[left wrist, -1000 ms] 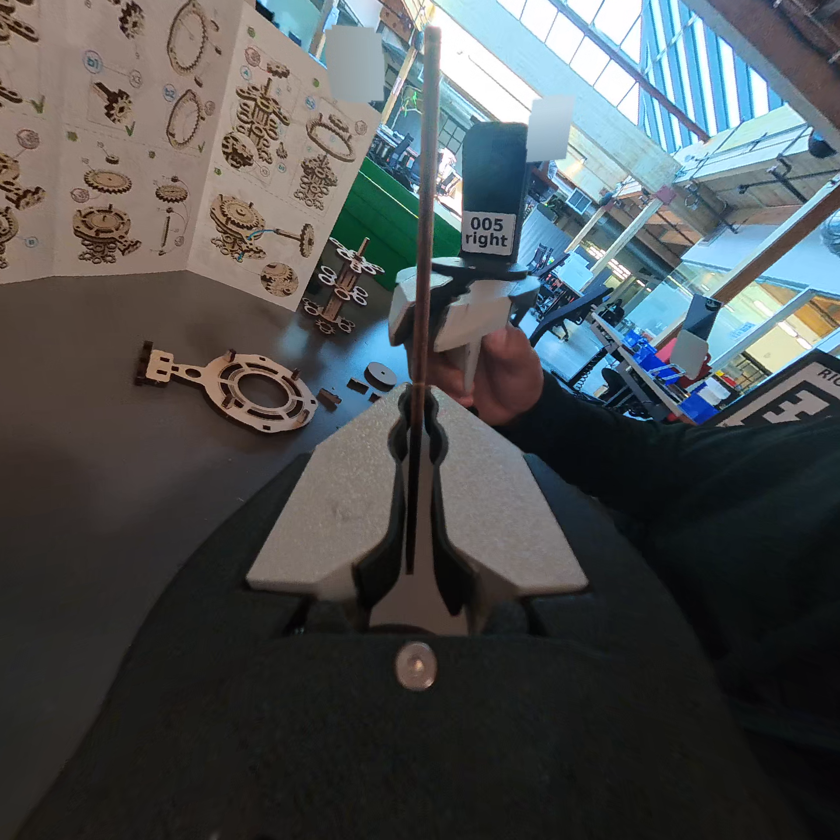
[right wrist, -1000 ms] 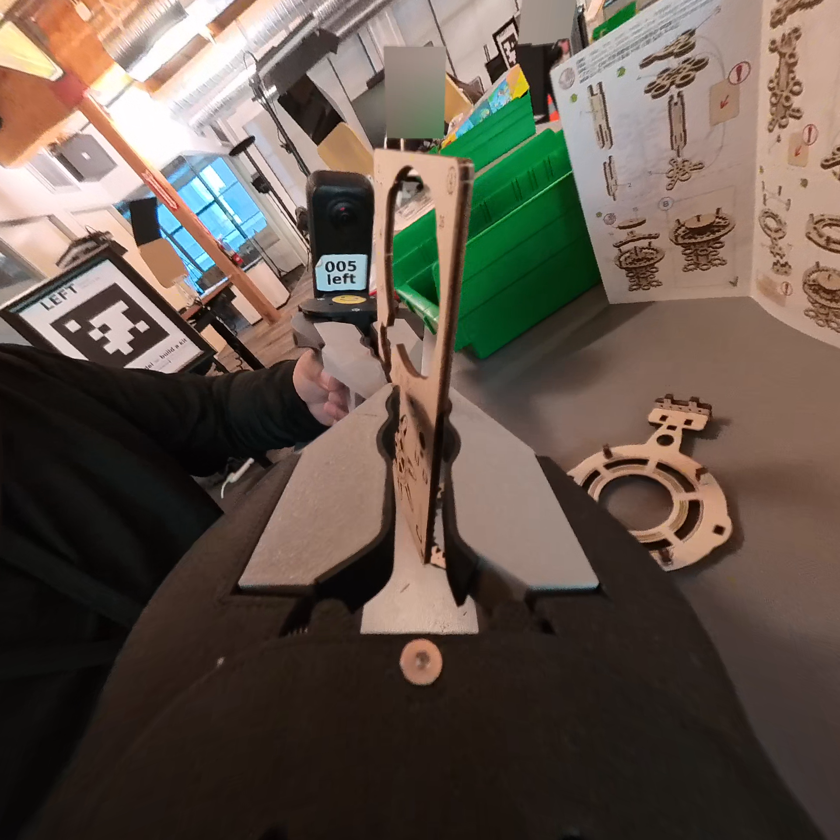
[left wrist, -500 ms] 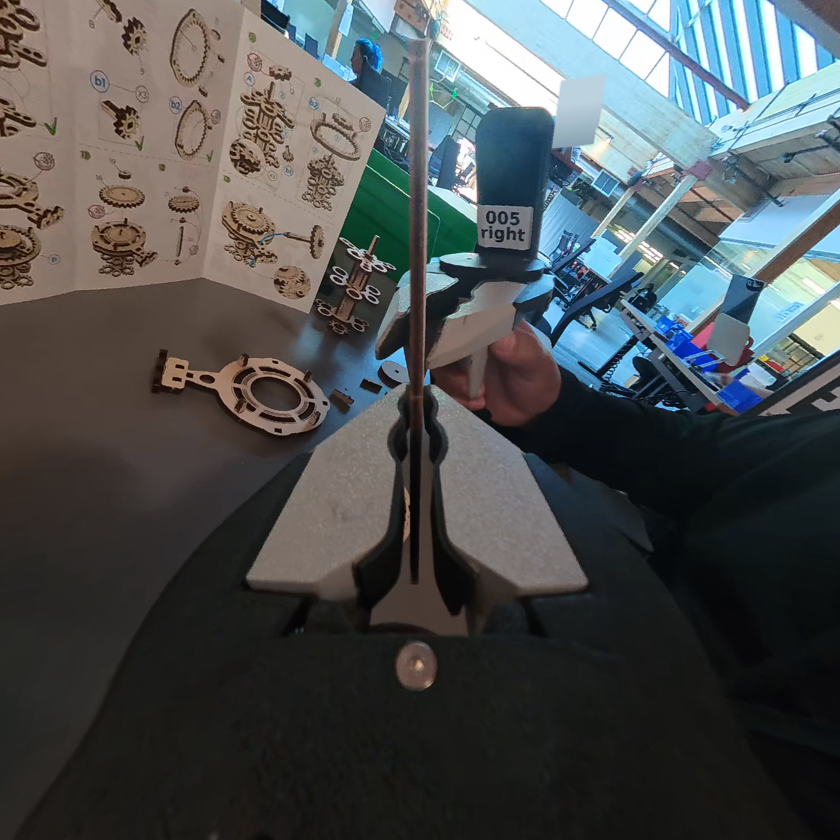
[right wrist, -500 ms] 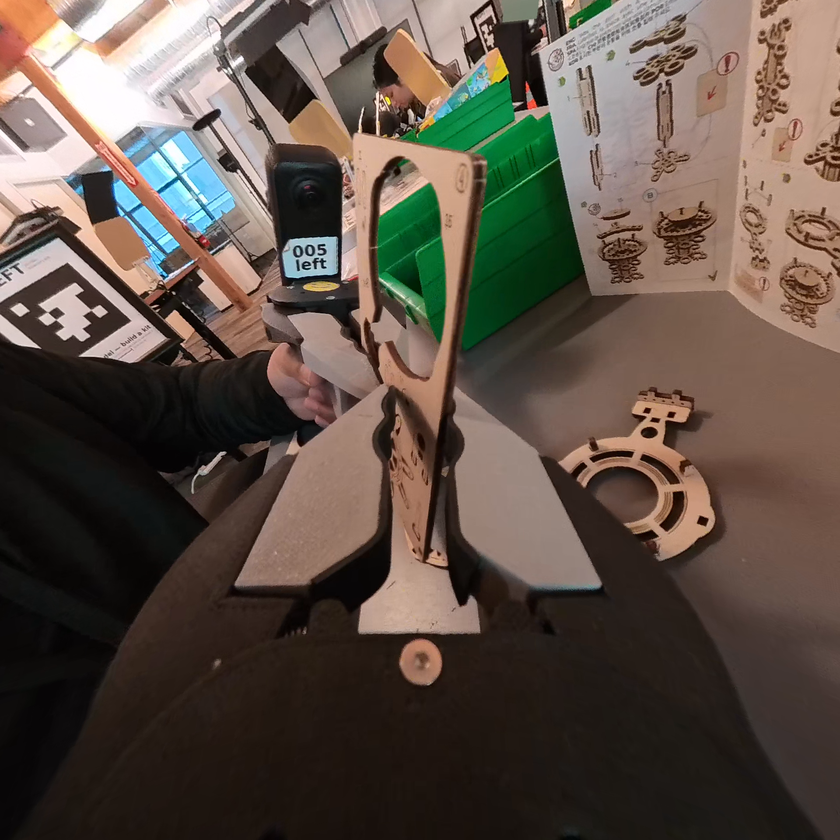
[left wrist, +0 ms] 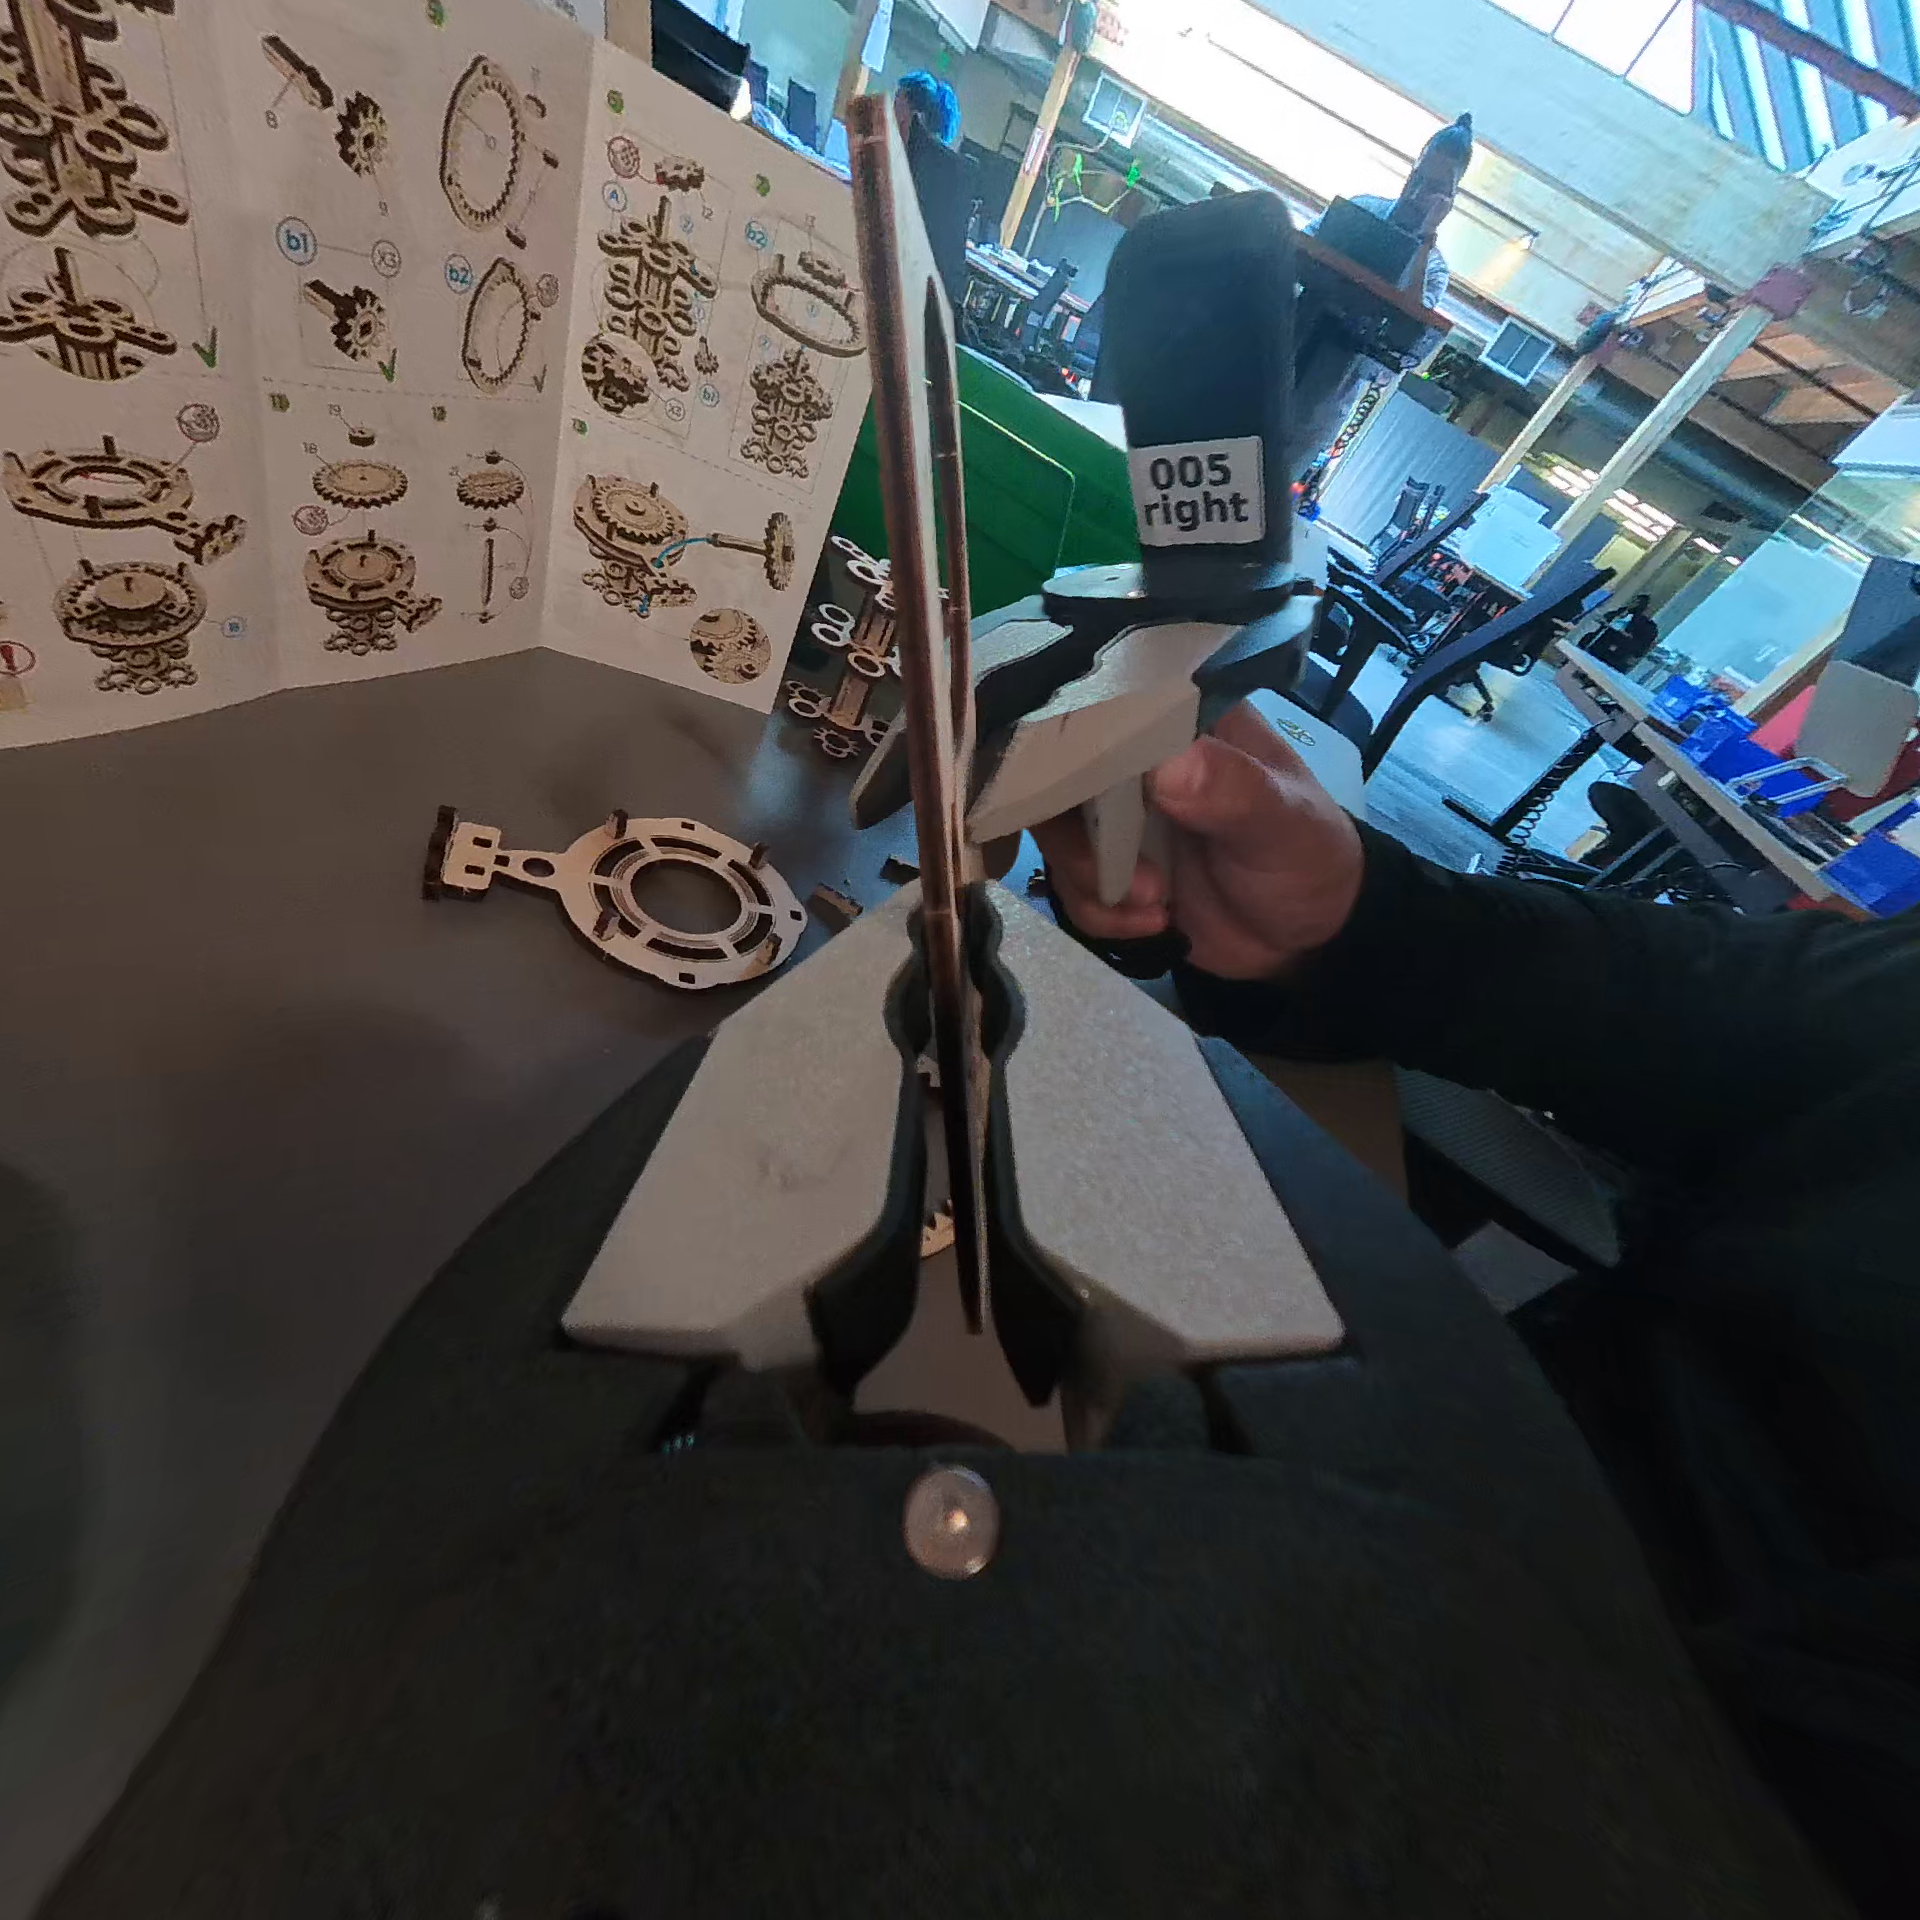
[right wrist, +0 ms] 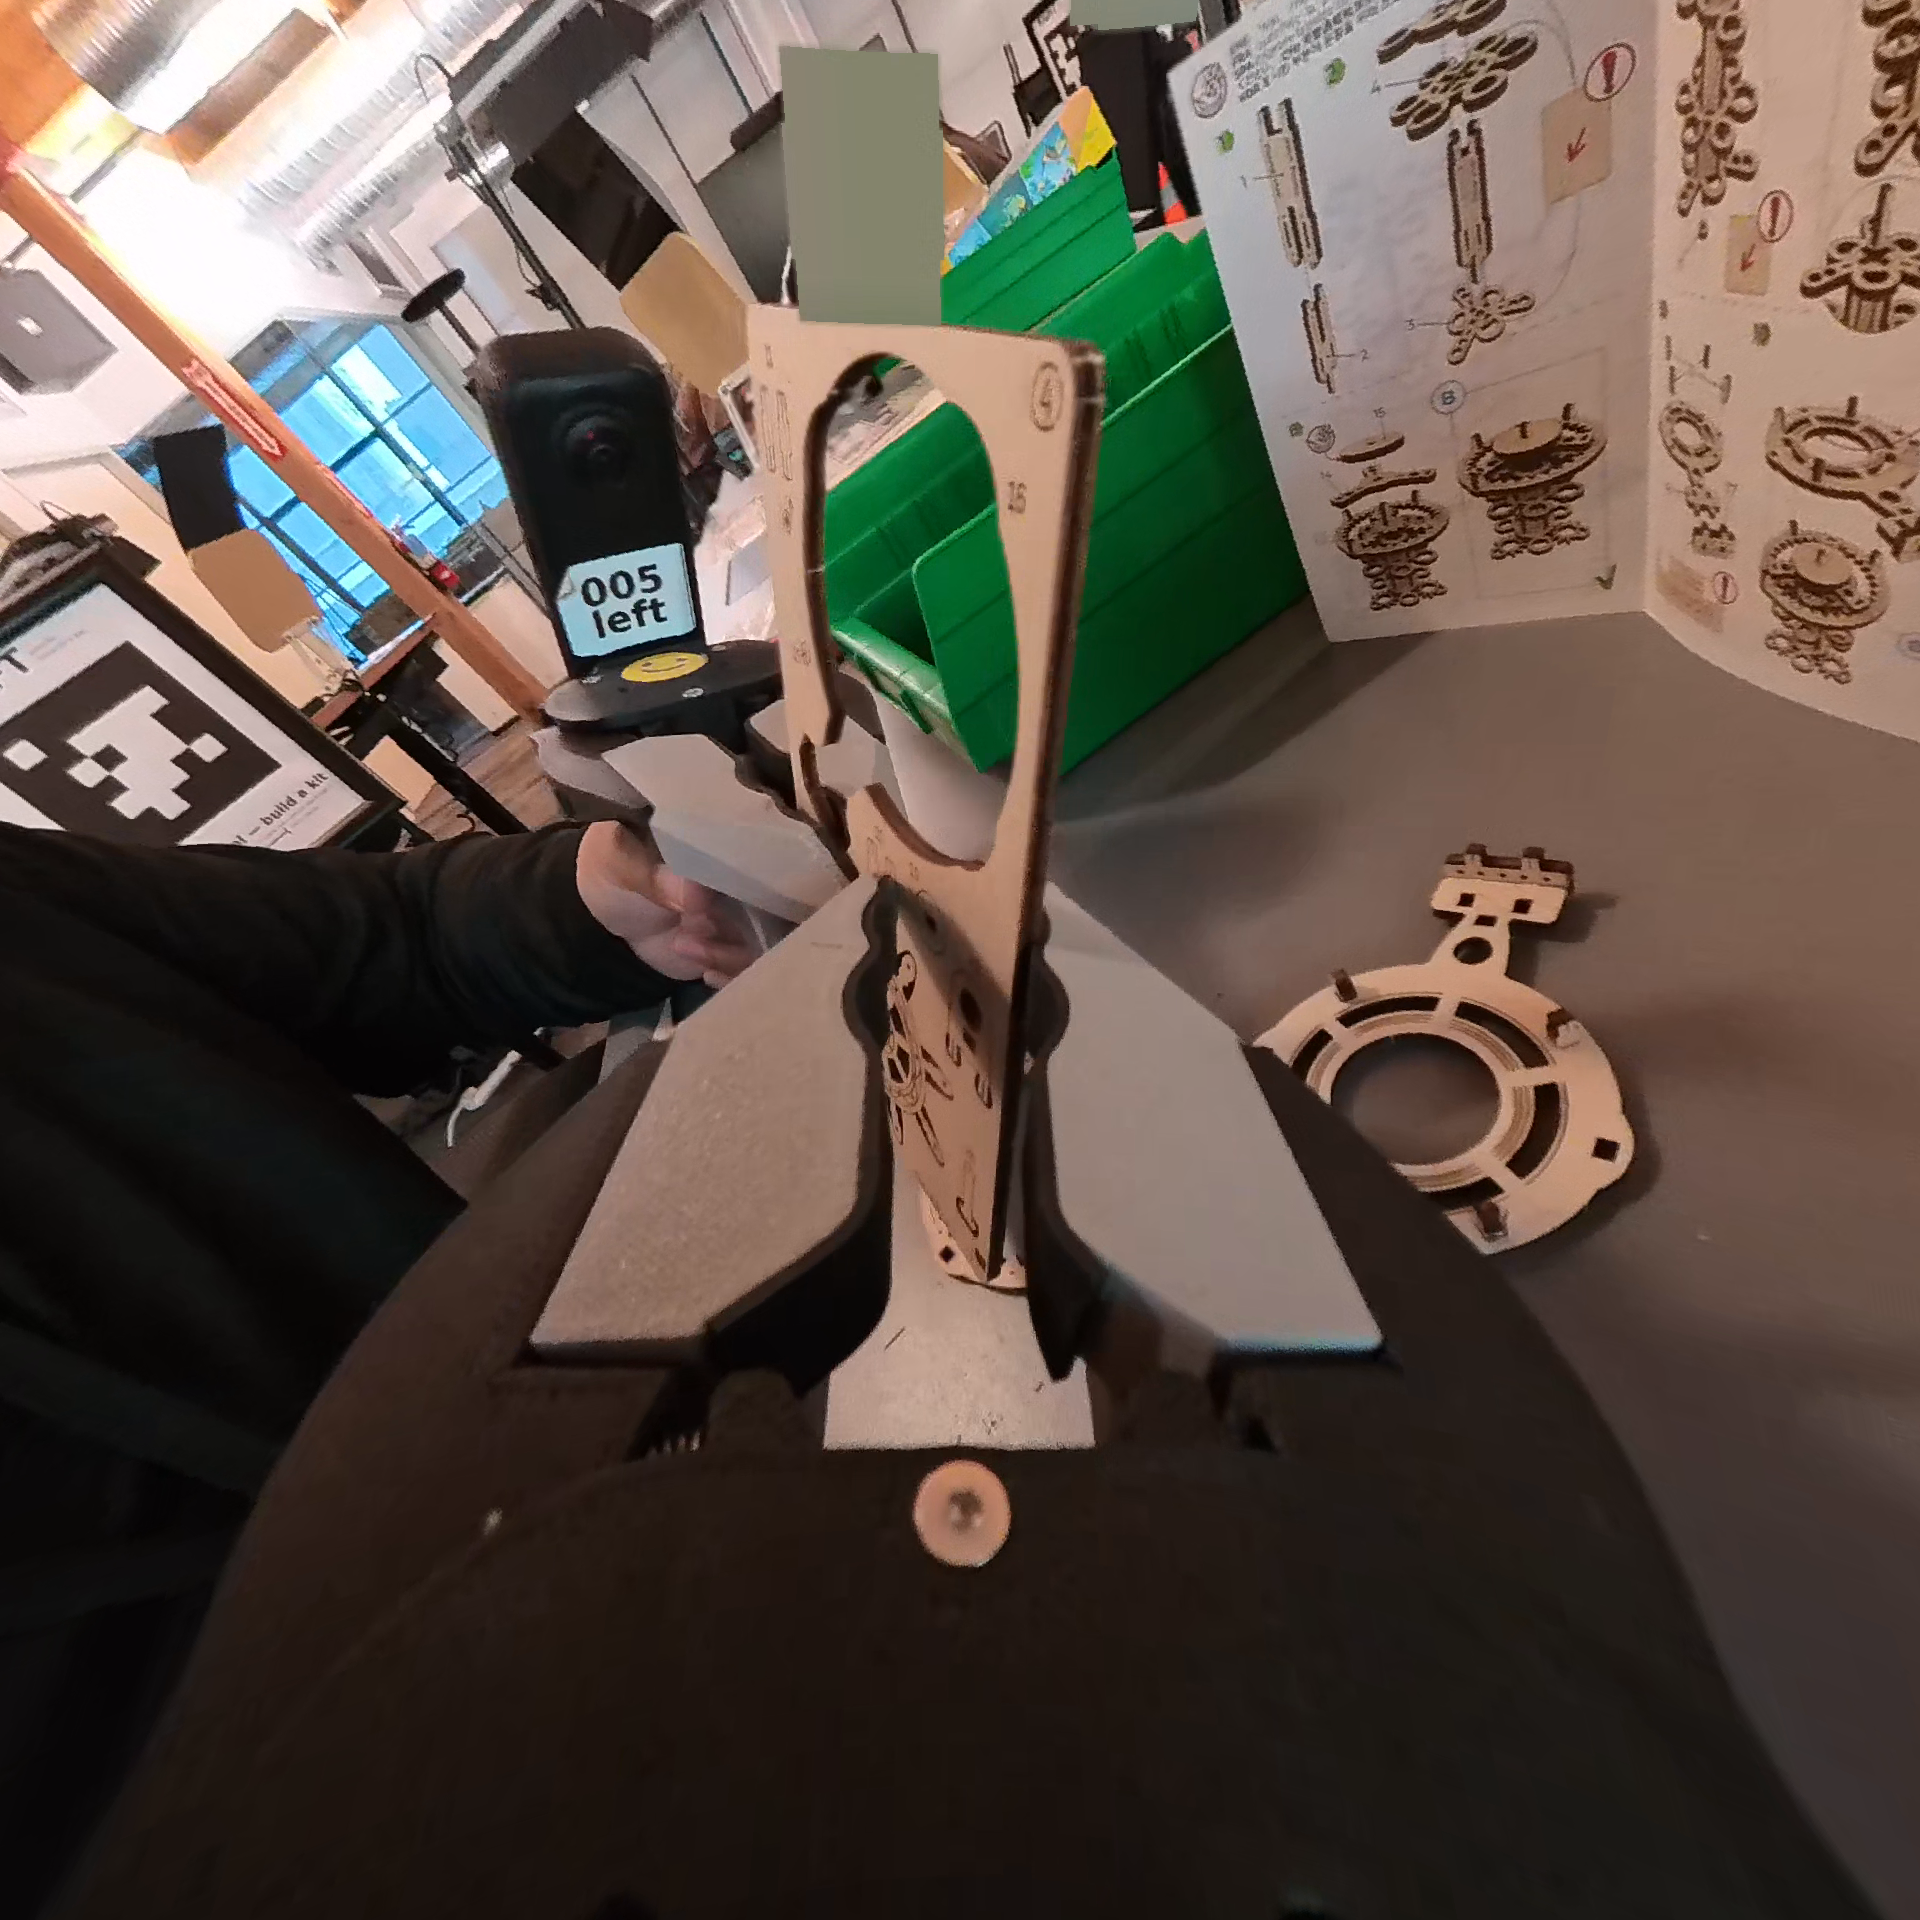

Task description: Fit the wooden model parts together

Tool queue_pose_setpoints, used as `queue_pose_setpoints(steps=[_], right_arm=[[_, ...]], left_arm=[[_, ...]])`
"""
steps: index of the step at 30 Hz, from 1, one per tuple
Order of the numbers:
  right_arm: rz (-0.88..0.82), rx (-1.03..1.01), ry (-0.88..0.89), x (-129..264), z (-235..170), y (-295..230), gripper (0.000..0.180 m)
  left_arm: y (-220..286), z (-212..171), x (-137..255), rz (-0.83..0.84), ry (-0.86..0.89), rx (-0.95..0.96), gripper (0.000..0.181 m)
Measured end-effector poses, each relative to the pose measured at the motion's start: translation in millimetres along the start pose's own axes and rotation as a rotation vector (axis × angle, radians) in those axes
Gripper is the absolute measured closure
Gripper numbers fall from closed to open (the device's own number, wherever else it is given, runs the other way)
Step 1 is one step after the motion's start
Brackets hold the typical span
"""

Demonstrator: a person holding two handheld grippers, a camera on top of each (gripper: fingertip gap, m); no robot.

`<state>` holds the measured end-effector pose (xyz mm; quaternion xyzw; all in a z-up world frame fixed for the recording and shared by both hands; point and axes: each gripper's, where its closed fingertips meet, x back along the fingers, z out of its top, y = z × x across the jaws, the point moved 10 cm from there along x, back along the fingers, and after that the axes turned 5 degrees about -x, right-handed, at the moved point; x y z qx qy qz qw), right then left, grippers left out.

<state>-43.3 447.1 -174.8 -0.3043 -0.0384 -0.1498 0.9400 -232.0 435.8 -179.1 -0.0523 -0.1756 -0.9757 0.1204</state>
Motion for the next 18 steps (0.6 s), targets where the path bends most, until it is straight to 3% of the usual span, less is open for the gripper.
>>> queue_pose_setpoints(steps=[18], right_arm=[[-0.125,0.074,-0.020,-0.9,1.2,-11.3,0.162]], left_arm=[[-1.4,-1.8,-0.2,0.010,-0.007,0.043,0.180]])
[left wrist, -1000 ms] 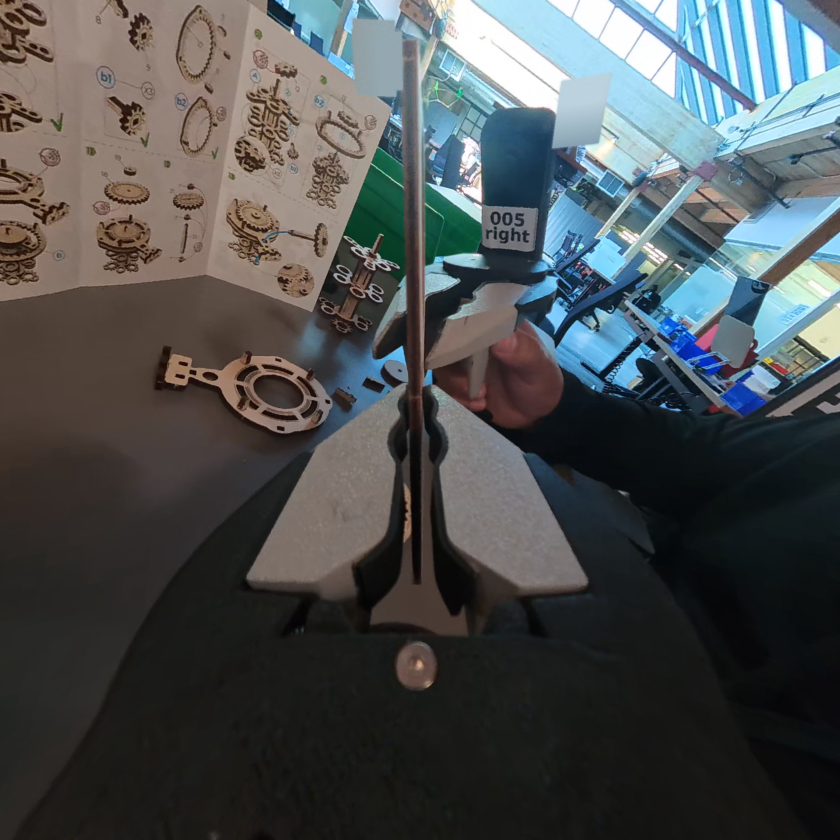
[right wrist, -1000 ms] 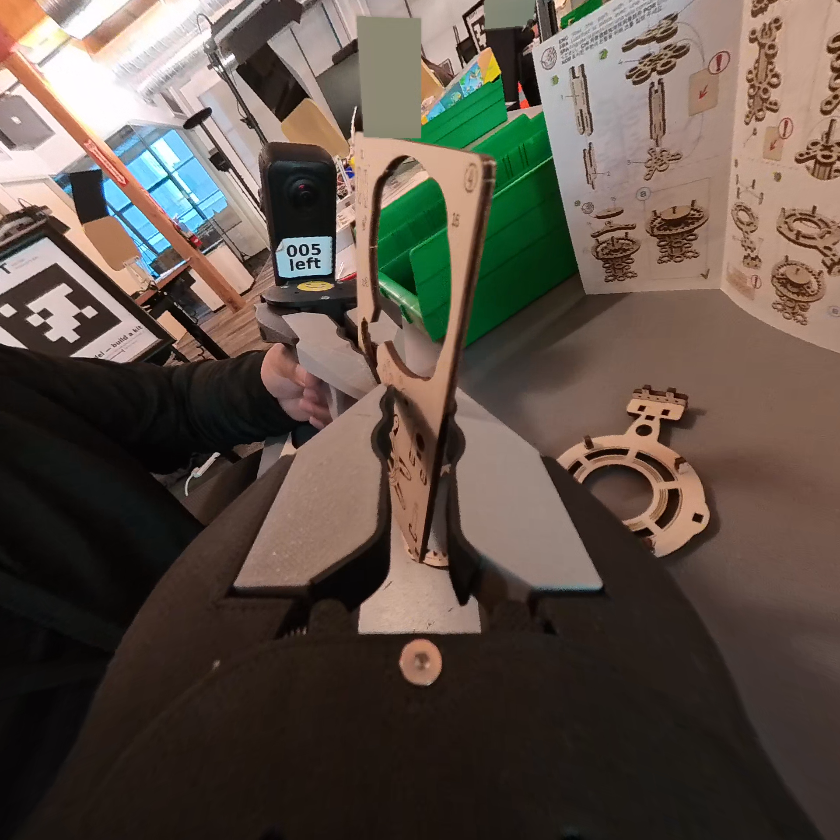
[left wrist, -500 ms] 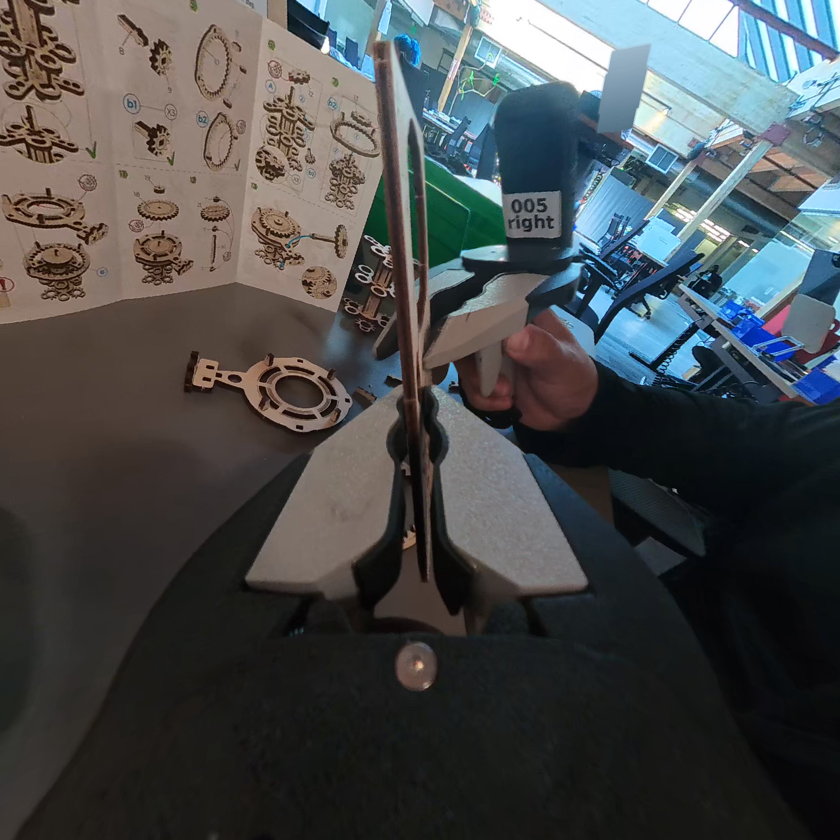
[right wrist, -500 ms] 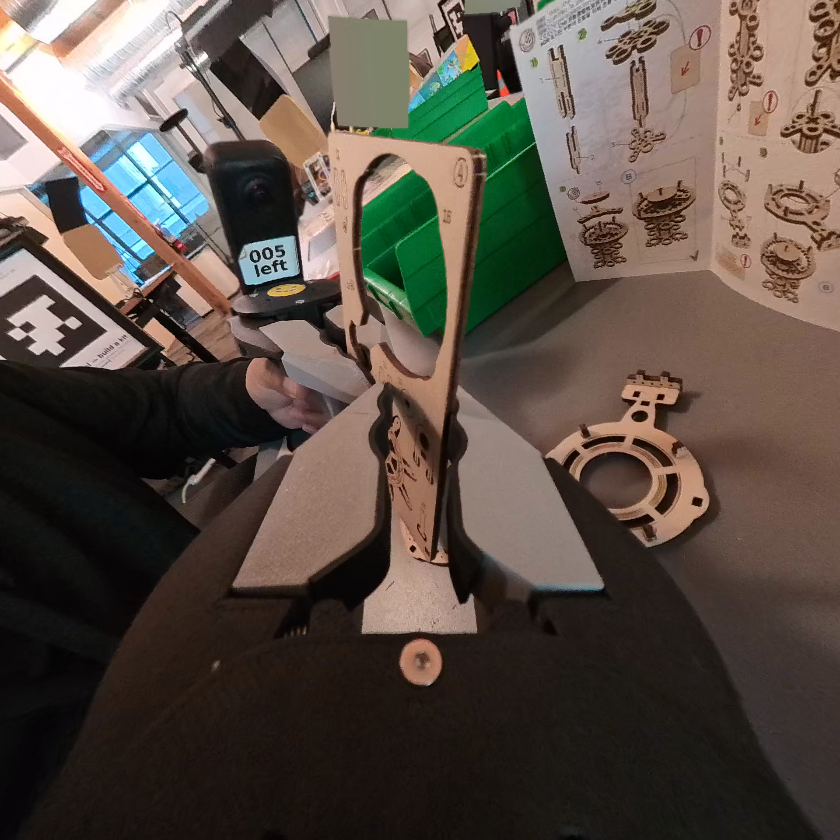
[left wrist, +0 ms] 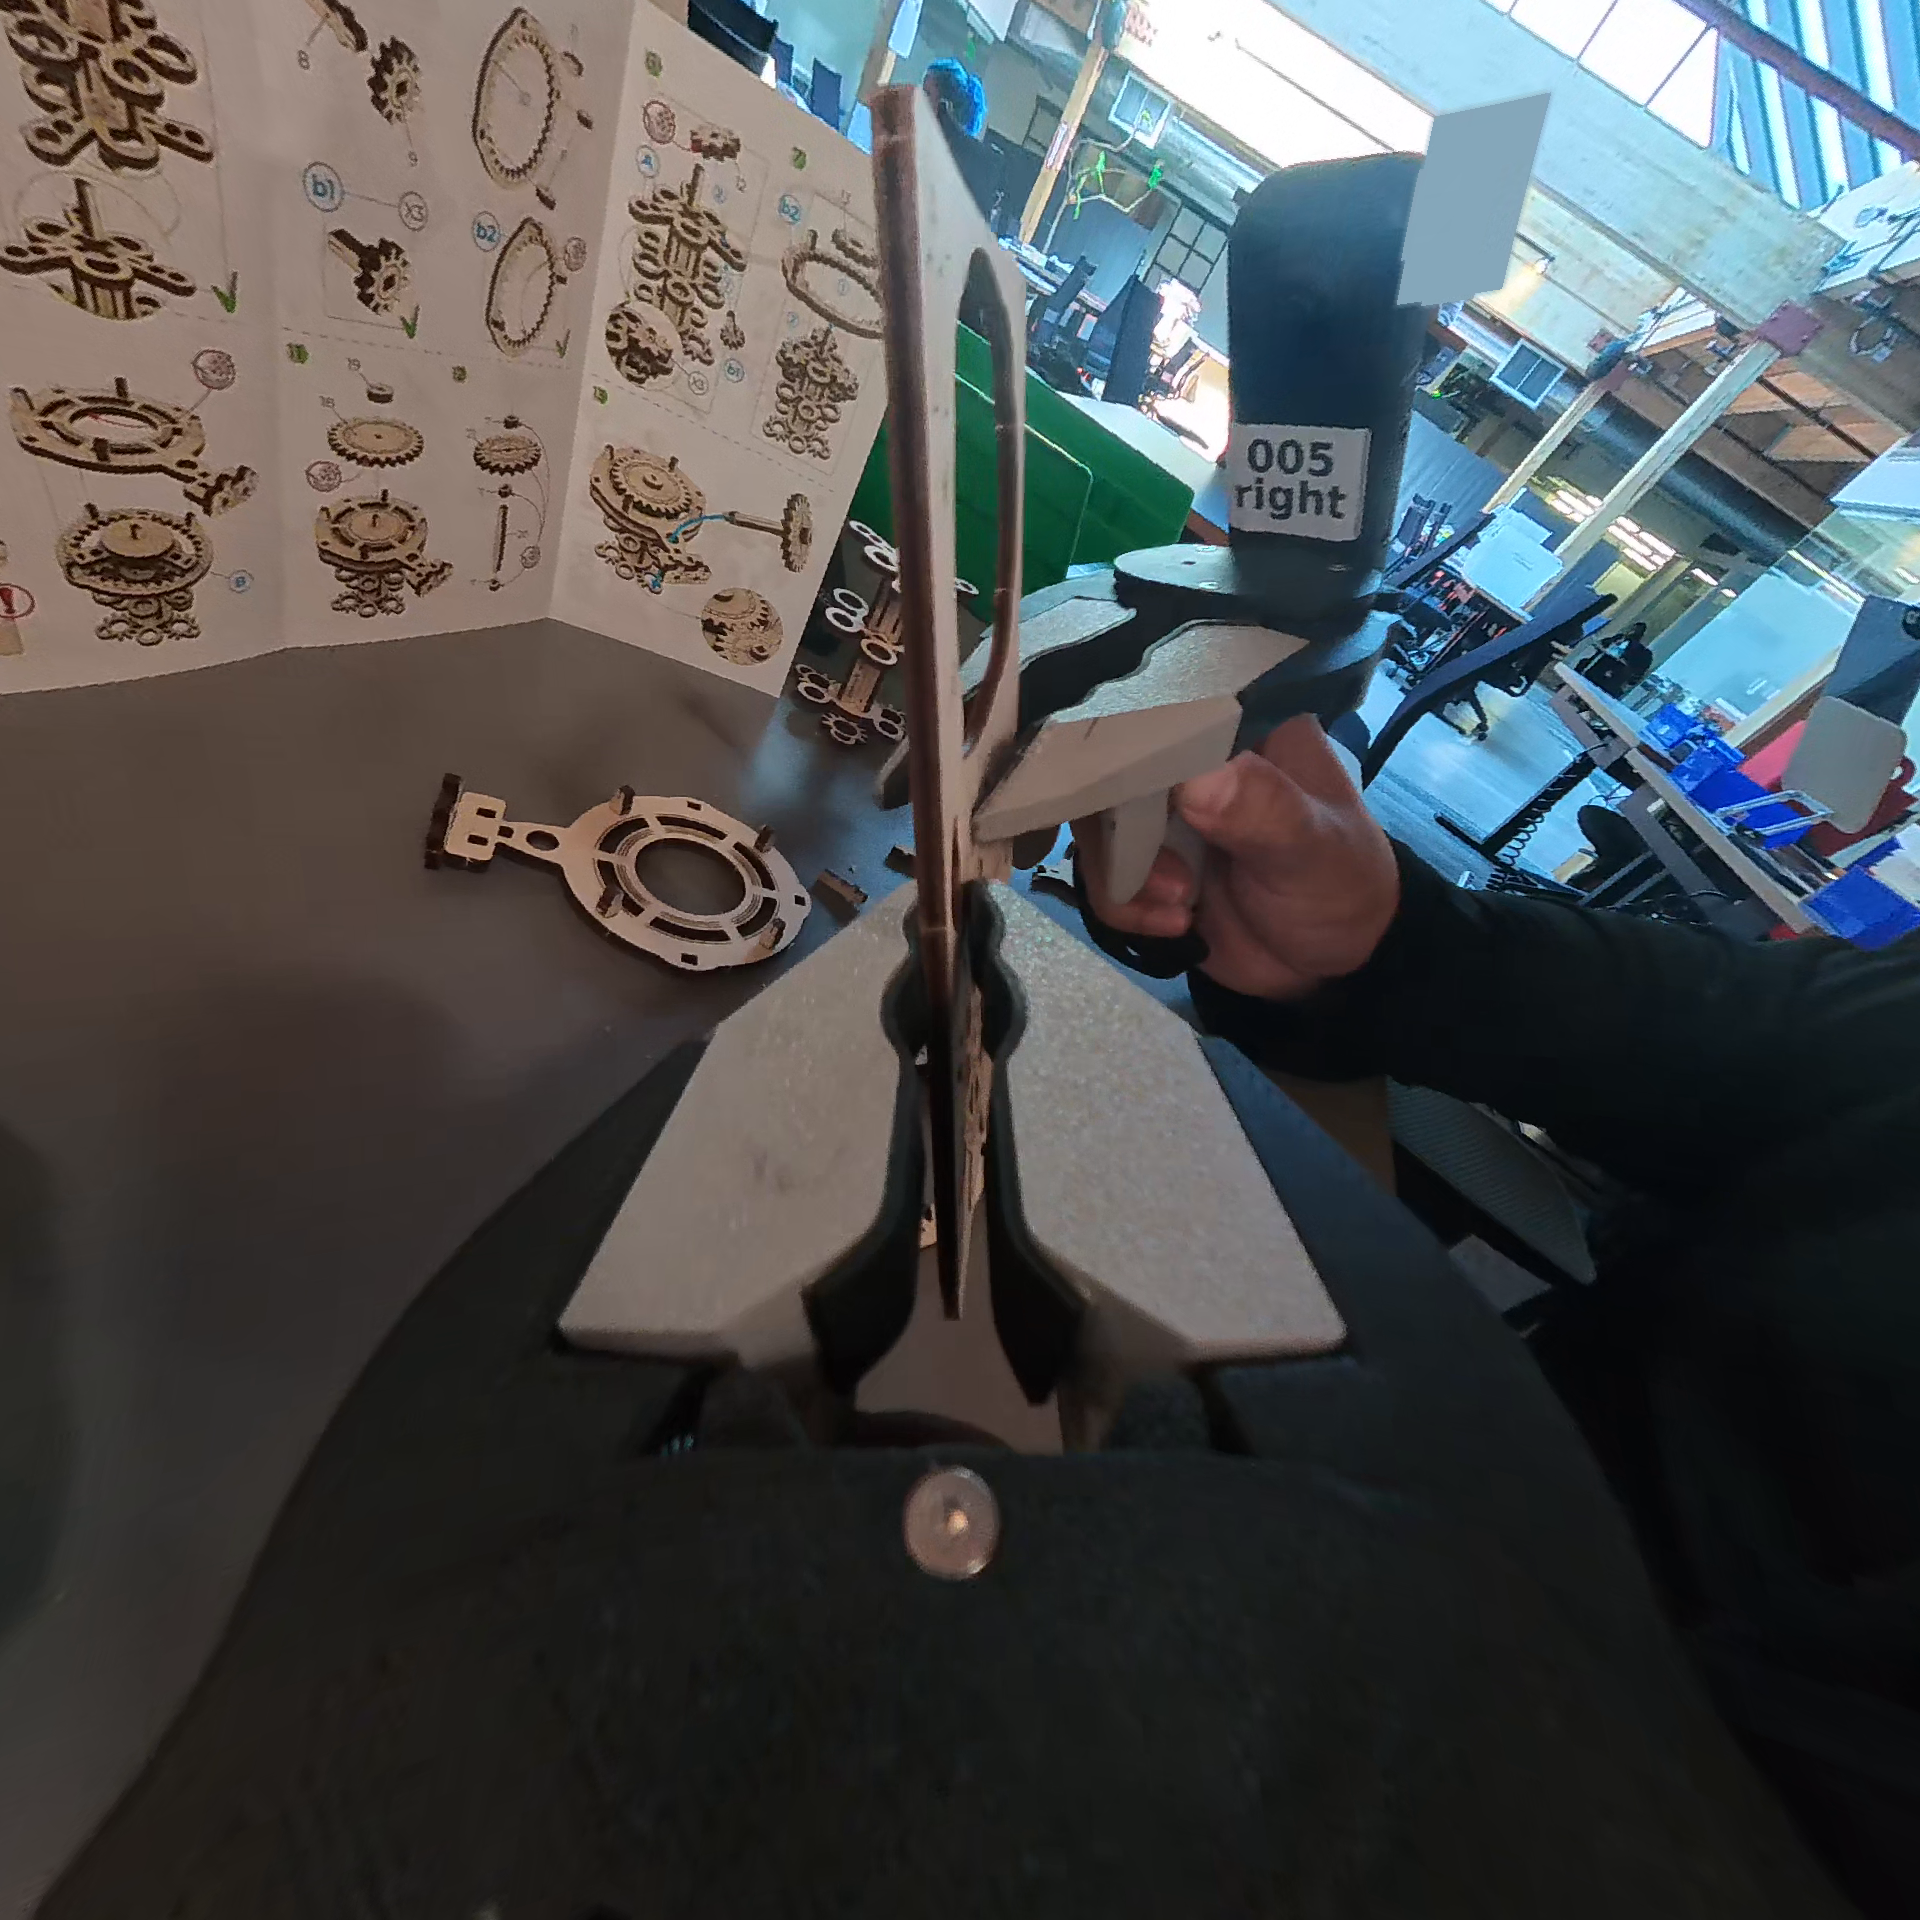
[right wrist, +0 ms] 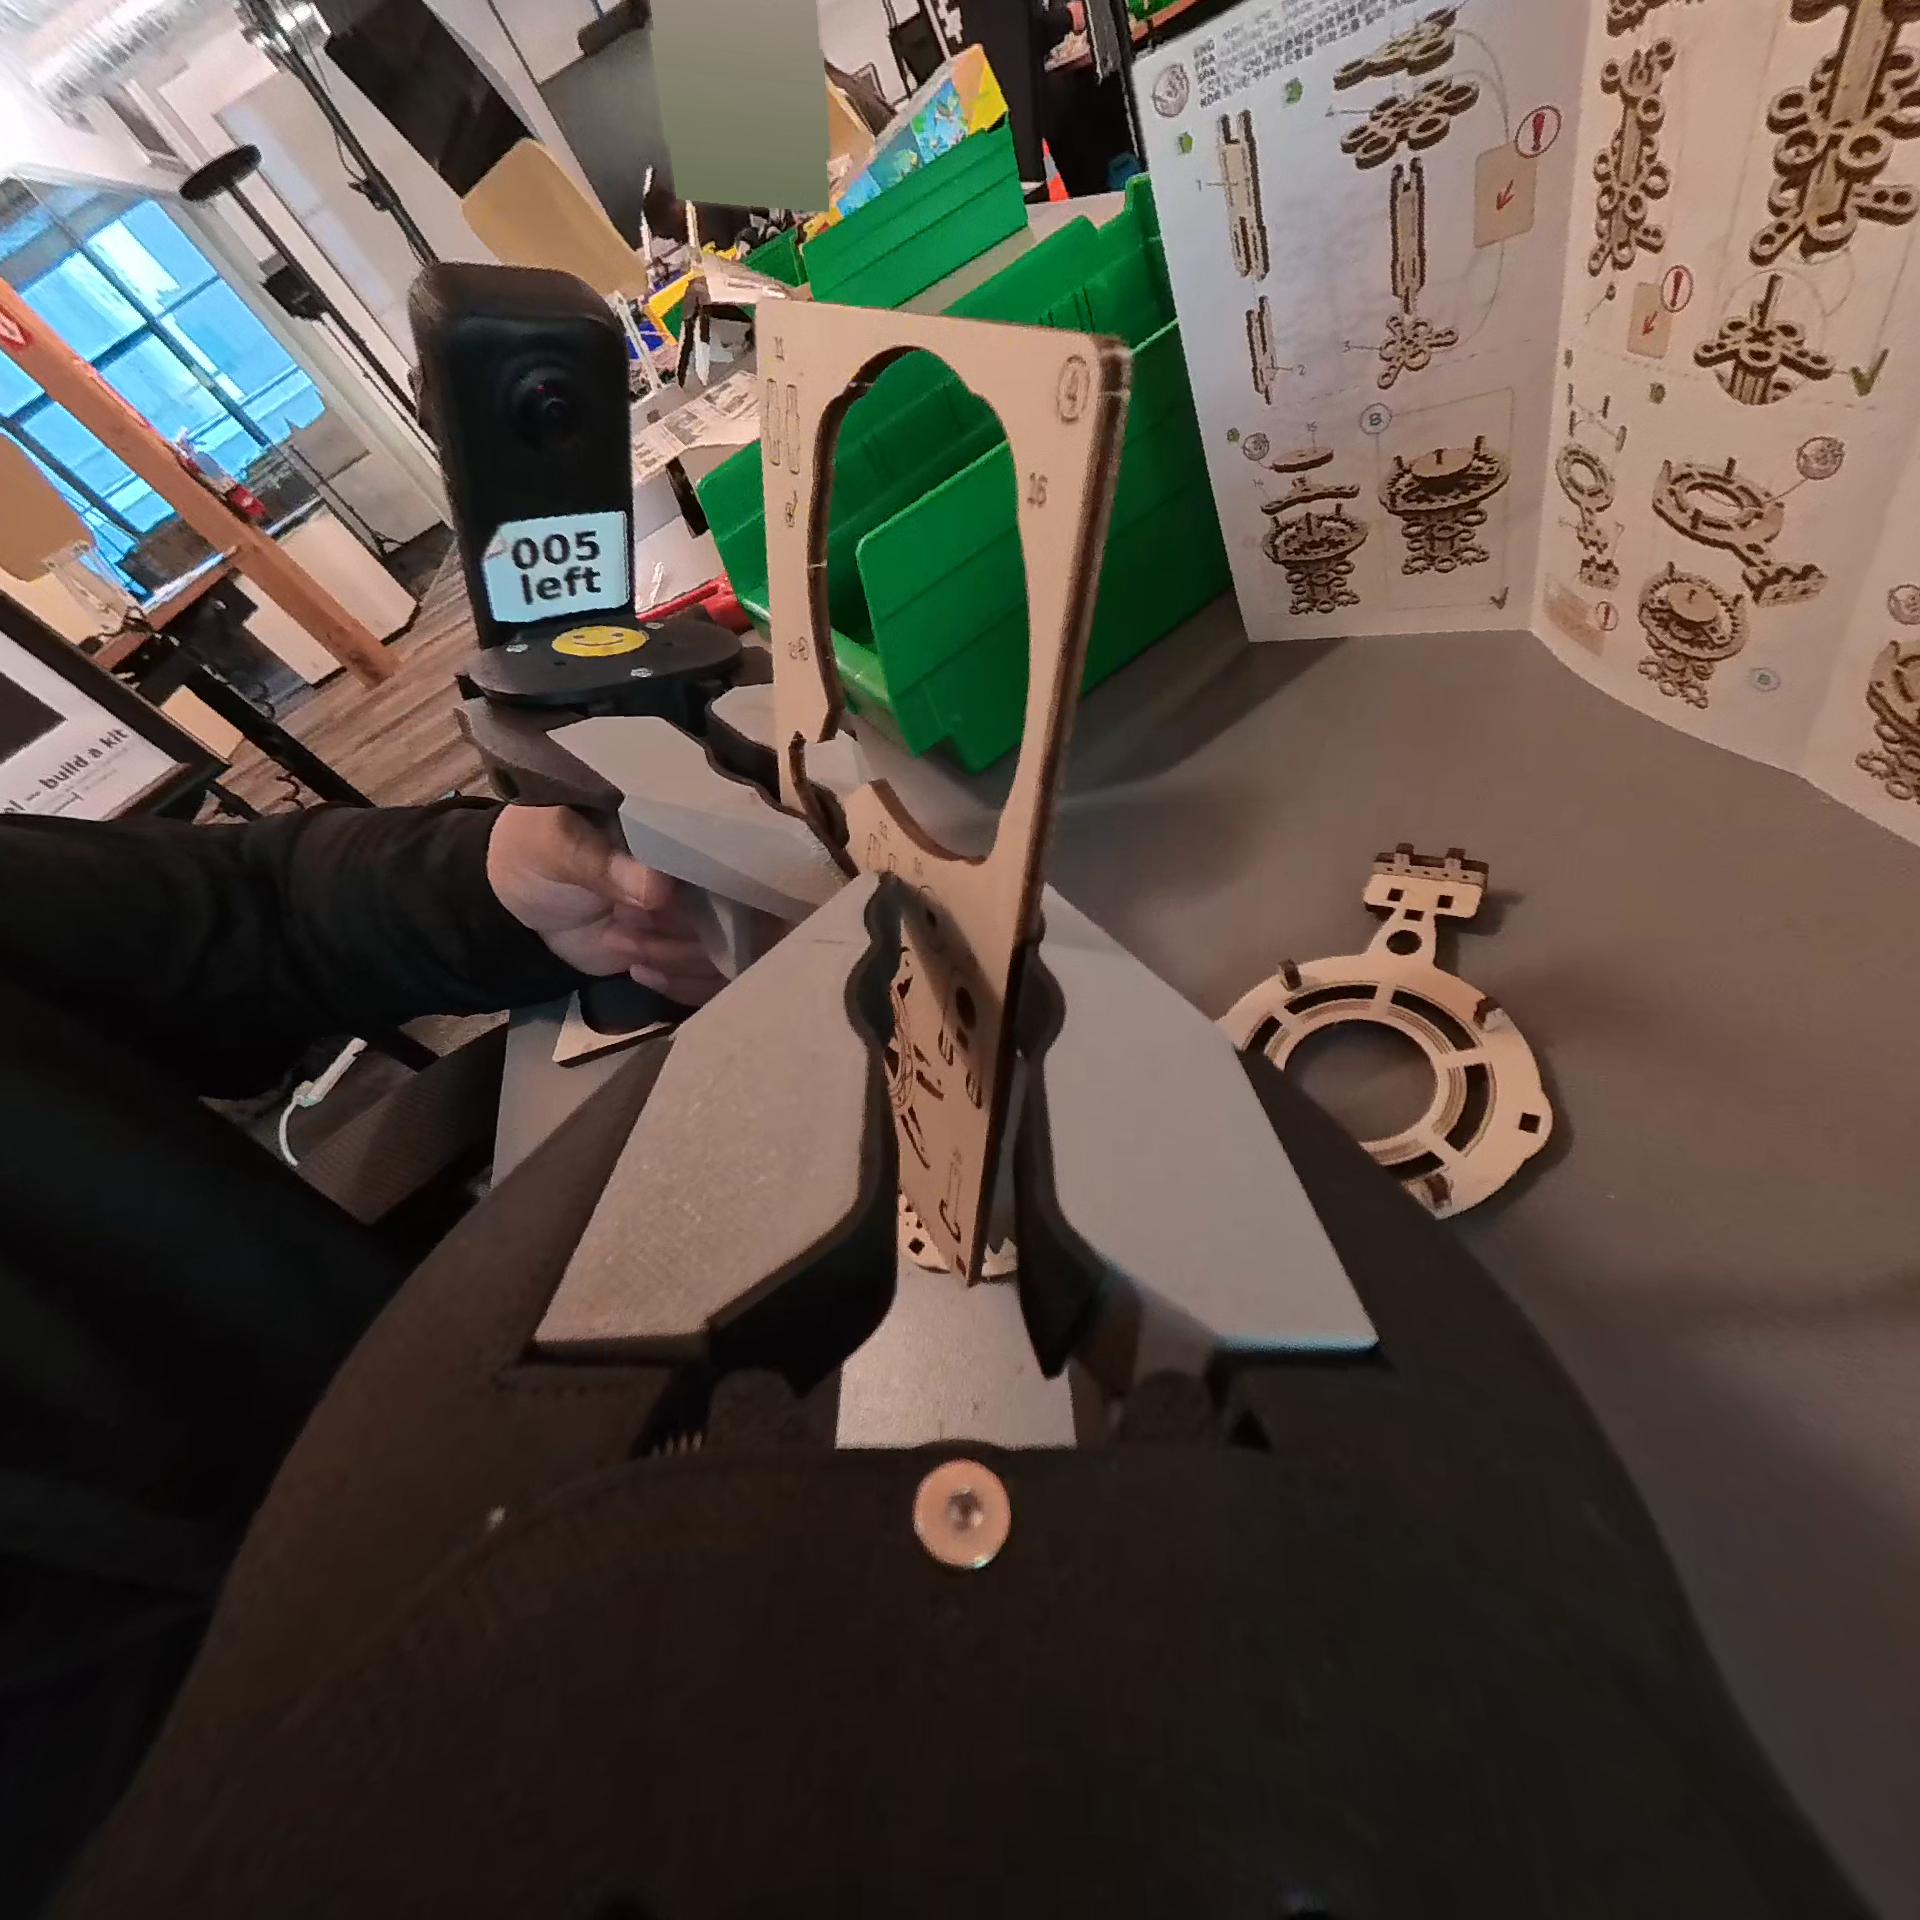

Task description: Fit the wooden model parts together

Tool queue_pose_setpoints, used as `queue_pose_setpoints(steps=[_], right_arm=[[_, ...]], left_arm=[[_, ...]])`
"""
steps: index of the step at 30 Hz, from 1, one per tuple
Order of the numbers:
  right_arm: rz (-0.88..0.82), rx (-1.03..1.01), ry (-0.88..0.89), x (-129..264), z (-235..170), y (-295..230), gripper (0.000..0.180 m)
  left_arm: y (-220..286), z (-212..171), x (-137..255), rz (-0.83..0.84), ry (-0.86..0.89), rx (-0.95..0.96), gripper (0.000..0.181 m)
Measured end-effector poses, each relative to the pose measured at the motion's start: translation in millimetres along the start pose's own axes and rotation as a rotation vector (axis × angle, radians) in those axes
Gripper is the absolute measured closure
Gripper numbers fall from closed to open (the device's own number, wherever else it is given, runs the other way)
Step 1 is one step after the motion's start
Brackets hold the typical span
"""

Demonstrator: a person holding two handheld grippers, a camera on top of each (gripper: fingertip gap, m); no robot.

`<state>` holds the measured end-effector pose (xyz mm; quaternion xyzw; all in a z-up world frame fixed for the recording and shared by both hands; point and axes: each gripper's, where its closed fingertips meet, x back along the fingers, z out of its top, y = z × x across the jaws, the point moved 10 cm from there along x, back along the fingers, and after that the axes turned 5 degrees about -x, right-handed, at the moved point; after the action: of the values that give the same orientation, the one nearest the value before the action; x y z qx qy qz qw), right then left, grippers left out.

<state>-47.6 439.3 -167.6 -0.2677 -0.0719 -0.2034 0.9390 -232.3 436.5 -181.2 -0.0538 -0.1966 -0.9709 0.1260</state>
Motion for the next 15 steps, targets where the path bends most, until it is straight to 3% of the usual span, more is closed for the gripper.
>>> queue_pose_setpoints(steps=[15], right_arm=[[-0.046,0.020,0.005,-2.0,-0.3,-2.5,0.164]], left_arm=[[-0.4,-0.1,0.1,0.038,-0.006,-0.008,0.180]])
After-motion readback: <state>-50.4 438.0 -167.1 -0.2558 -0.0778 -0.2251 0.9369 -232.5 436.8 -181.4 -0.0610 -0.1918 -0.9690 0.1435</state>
